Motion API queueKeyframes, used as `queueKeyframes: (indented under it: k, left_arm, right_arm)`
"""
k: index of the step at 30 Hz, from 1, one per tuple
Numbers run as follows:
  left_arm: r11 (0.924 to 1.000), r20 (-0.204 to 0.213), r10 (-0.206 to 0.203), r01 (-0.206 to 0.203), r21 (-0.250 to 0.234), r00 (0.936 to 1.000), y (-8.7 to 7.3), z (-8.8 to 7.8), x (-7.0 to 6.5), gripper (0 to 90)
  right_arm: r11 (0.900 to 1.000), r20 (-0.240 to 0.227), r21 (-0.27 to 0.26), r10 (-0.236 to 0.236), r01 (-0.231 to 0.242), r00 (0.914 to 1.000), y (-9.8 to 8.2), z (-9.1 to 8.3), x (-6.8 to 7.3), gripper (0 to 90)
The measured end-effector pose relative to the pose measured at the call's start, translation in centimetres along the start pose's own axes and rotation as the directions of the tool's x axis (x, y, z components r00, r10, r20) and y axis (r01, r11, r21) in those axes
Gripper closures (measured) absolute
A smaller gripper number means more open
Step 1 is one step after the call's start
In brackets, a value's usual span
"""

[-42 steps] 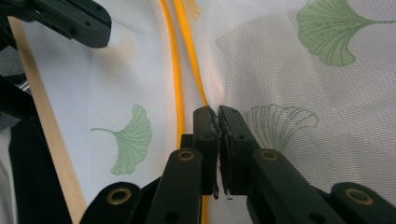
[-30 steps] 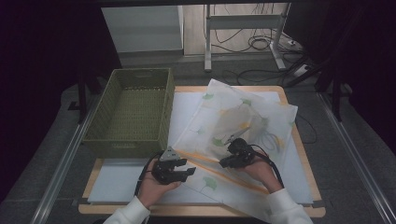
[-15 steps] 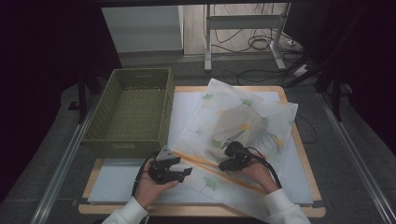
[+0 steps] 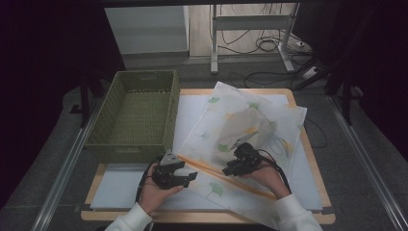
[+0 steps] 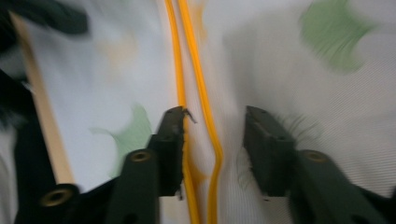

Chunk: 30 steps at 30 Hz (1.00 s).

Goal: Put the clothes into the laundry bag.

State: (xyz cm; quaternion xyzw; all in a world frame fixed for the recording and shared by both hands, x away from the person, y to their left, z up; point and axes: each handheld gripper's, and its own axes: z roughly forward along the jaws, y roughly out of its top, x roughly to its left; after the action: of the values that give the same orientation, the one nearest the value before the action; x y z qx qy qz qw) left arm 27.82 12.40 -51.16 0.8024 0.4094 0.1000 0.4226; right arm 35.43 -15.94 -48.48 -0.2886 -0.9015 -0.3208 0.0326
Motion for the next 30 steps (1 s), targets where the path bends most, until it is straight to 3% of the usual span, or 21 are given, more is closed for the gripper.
queueKeyframes:
  k: [2,7,14,24,30]
  left_arm:
    - [1.0000,-0.006,-0.005,0.005,-0.005,1.0000,0.0,-0.1,0.1,33.4]
    - [0.9998,-0.010,-0.009,0.009,-0.020,0.9999,0.0,-0.2,0.2,32.4]
    - [0.9994,-0.023,-0.021,0.020,-0.030,0.9995,0.0,-0.4,0.6,31.0]
    - [0.9997,-0.032,-0.006,0.005,-0.024,0.9995,-0.3,-0.5,1.0,30.7]
    - [0.9998,-0.046,0.000,-0.001,-0.019,0.9990,-0.6,-0.8,1.5,30.5]
  right_arm:
    - [0.998,0.005,-0.058,0.009,-0.009,0.9999,0.2,-1.0,-0.1,46.7]
    - [0.989,0.062,-0.148,0.037,-0.028,0.9974,0.2,-3.0,-0.5,40.0]
    - [0.982,0.114,-0.188,0.046,-0.024,0.9924,-0.9,-4.2,-1.0,37.8]
    - [0.977,0.136,-0.212,0.066,-0.036,0.9886,-2.5,-5.0,-1.3,37.0]
    - [0.969,0.170,-0.242,0.097,-0.053,0.9807,-4.3,-6.1,-1.7,36.9]
